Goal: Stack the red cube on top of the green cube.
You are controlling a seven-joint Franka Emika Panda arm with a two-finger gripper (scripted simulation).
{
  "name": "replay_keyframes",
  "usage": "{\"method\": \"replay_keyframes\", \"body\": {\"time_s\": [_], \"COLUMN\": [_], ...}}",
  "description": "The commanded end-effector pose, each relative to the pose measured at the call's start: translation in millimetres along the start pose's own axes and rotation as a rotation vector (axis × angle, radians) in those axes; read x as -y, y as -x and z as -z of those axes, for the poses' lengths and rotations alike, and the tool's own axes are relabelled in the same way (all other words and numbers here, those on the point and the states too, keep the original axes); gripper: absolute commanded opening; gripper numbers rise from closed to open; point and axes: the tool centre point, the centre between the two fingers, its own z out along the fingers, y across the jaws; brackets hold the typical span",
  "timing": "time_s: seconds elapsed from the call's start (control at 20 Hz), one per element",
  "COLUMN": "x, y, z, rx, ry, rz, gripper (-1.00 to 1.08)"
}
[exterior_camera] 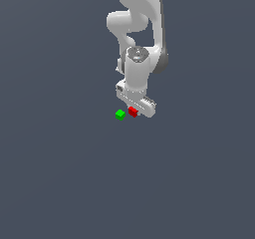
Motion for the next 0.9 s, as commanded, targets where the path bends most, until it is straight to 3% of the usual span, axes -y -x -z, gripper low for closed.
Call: {"method": "replay_keyframes", "body": {"time_s": [0.0, 0.35, 0.85], "x": [0, -11, -67], "y": [0, -1, -10], "z": [1, -7, -44], "rx": [0.000, 0.000, -0.001], "ry": [0.001, 0.001, 0.001], "rz": [0.001, 0.001, 0.000], "gripper": [-1.00, -1.00, -1.00]}}
